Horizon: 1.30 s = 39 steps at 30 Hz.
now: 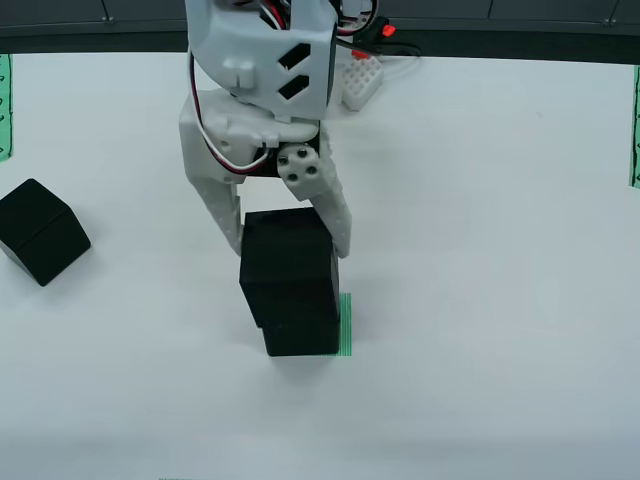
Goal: Stack 3 Blocks on the chosen place.
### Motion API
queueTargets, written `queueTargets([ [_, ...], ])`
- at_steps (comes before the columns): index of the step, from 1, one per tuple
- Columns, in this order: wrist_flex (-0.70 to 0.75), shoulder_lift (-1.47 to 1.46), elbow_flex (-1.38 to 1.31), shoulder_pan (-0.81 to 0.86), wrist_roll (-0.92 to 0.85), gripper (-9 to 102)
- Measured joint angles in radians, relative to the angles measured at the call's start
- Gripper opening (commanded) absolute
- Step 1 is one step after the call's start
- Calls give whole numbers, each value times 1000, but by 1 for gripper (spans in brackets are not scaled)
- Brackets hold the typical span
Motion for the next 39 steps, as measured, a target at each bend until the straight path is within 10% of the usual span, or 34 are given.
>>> queueTargets([
  [39, -67, 213, 83, 67, -51, 35],
])
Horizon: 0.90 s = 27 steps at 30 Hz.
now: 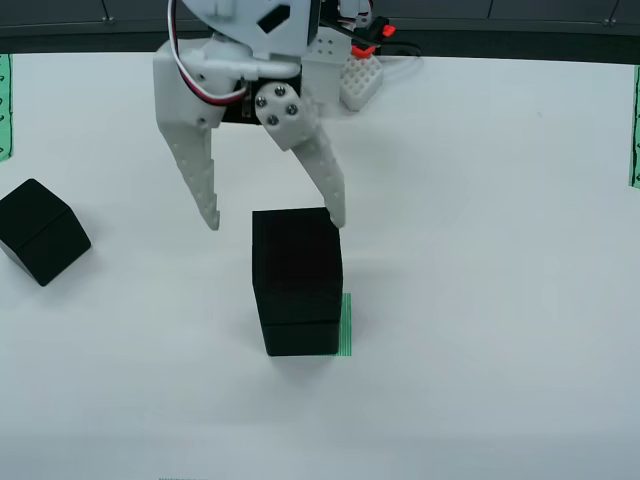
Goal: Stack 3 Blocks on the chosen place.
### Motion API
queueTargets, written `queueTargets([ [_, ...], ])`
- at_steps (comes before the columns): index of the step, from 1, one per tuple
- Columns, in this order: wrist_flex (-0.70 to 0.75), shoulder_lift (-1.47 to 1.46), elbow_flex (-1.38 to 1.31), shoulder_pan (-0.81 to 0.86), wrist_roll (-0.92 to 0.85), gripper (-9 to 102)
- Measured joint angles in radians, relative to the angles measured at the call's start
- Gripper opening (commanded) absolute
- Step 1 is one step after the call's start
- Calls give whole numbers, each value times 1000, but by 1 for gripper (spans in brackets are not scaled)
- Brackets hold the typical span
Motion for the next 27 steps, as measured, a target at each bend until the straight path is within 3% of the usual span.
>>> queueTargets([
  [5, -20, 201, 118, 127, 18, 35],
  [11, -44, 235, 170, 388, 44, 35],
  [21, -196, -31, 147, 667, 137, 35],
  [27, -278, -150, 118, 710, 121, 35],
])
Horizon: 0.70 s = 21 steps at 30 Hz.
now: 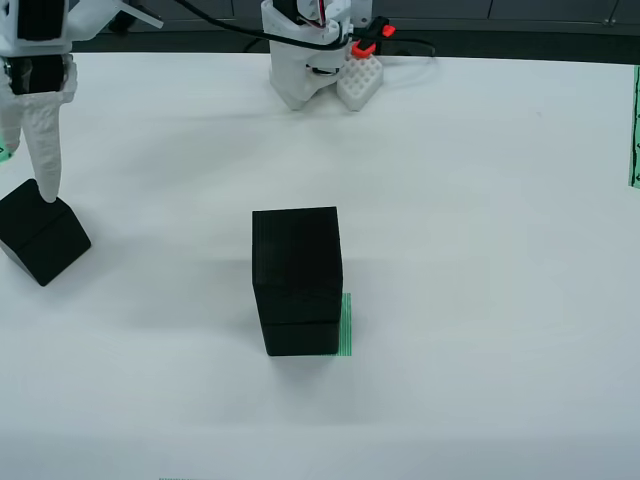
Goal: Stack 3 Blocks on the chosen place.
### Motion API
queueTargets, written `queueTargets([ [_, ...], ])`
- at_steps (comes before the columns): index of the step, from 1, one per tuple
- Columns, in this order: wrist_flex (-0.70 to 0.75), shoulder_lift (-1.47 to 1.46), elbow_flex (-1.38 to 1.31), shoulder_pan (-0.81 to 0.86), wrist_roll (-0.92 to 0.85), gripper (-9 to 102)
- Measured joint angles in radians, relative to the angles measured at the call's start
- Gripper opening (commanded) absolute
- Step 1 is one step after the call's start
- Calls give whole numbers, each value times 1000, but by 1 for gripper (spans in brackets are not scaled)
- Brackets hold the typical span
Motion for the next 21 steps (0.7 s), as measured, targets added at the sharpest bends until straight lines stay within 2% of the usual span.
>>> queueTargets([
  [4, -72, -60, -12, 23, -38, 35],
  [11, -114, -149, -32, 32, -173, 35],
  [21, -140, -219, -46, 28, -207, 35],
])
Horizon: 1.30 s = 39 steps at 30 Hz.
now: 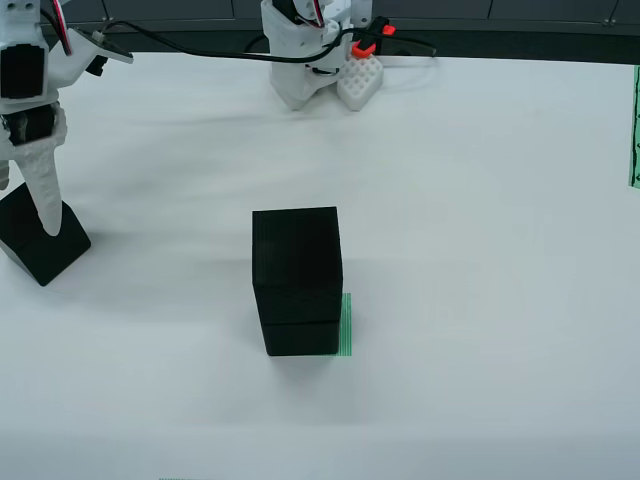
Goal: Stack 3 Blocks on the chosen place.
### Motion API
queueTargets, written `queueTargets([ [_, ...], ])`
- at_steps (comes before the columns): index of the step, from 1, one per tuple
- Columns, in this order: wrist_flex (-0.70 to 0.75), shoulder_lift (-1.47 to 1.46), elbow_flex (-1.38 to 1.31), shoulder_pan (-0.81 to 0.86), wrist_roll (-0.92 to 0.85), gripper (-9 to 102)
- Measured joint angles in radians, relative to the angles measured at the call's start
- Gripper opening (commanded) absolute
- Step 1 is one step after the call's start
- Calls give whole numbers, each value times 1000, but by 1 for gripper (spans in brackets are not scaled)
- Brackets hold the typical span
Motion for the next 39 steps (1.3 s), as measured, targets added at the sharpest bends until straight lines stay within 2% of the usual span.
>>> queueTargets([
  [16, -71, -117, -60, -23, 0, 34],
  [22, -71, -121, -69, -26, -9, 22],
  [27, -71, -117, -74, -29, -9, 19],
  [32, -34, -14, -9, -69, -9, 19],
  [39, 32, 307, 97, -178, -6, 19],
])
